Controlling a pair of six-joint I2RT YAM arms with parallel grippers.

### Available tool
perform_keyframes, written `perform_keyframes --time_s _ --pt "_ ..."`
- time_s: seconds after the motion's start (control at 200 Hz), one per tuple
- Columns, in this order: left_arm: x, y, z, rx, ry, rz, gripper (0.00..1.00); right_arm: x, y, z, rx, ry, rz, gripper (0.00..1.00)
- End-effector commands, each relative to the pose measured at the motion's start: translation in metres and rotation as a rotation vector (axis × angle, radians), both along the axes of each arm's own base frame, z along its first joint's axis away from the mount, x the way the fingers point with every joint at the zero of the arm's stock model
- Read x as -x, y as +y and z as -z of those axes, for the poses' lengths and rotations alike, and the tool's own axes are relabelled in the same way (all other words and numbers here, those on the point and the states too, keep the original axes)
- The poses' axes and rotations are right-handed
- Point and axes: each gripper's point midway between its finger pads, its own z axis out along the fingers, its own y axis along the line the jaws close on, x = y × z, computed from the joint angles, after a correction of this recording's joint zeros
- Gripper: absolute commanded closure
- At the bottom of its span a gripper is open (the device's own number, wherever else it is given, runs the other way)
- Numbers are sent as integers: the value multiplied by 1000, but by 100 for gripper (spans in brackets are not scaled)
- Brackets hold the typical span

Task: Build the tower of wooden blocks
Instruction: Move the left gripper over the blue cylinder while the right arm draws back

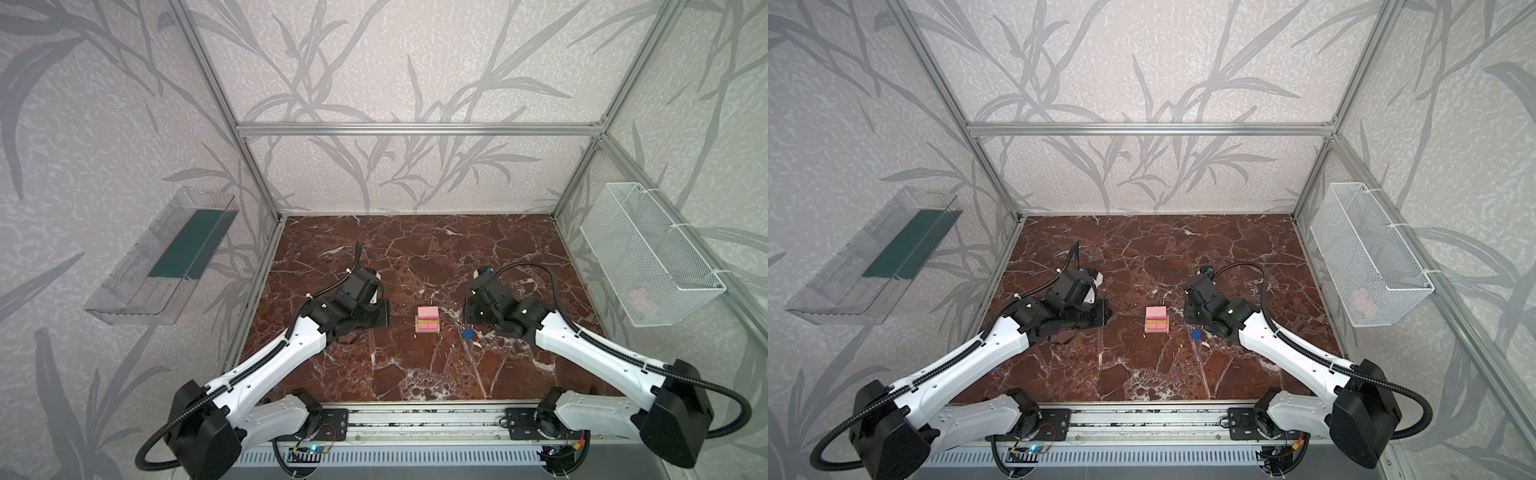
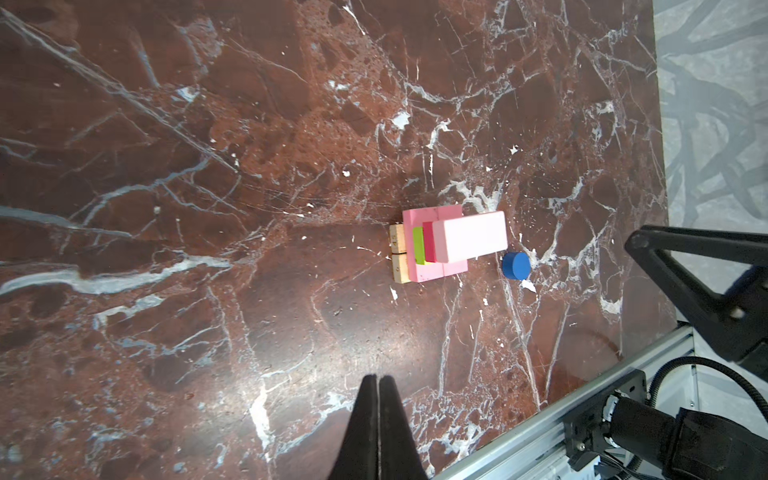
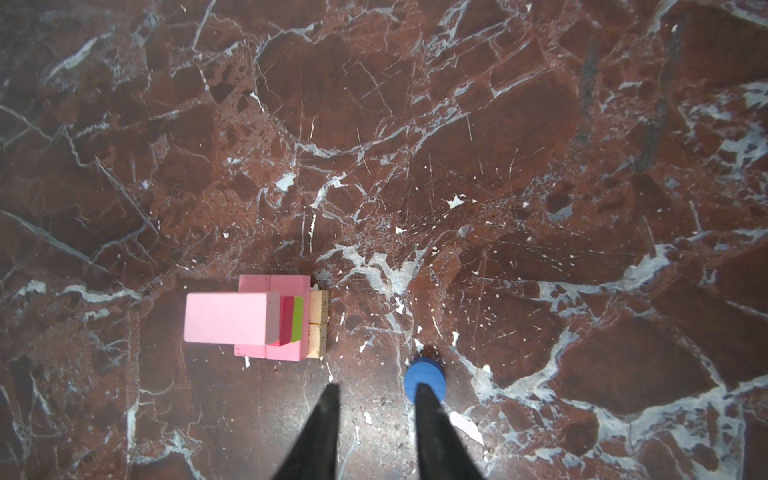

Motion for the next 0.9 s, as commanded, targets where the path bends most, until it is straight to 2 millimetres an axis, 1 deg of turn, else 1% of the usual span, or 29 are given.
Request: perform_keyframes --time_s 0.0,0.14,0.215,0.265,0.43,0.63,0.685,0.775,0.815,0.895 --pt "1 -16 2 12 10 5 95 0 -2 -2 -37 -17 -12 79" --pt "3 -36 2 -22 9 51 95 3 -15 0 -62 -22 6 88" --pt "3 -45 0 -40 6 71 95 5 -22 1 -82 -25 18 96" --pt "3 -52 -2 -52 1 90 95 7 -27 2 -96 -27 27 100" --pt "4 -79 -6 -100 -12 157 95 14 -44 1 -124 -49 51 100" --pt "6 -110 1 -188 20 237 95 22 -67 -3 -119 -82 101 100" --pt "6 -120 2 -213 20 261 94 25 -73 -5 -113 -93 118 94" --pt "6 -137 6 -246 26 305 93 29 -85 -7 -96 -111 150 90" --pt "6 -145 8 -261 31 324 92 31 -90 -10 -88 -121 170 86" --pt "5 -158 12 -300 40 351 90 36 -102 -15 -70 -147 209 83"
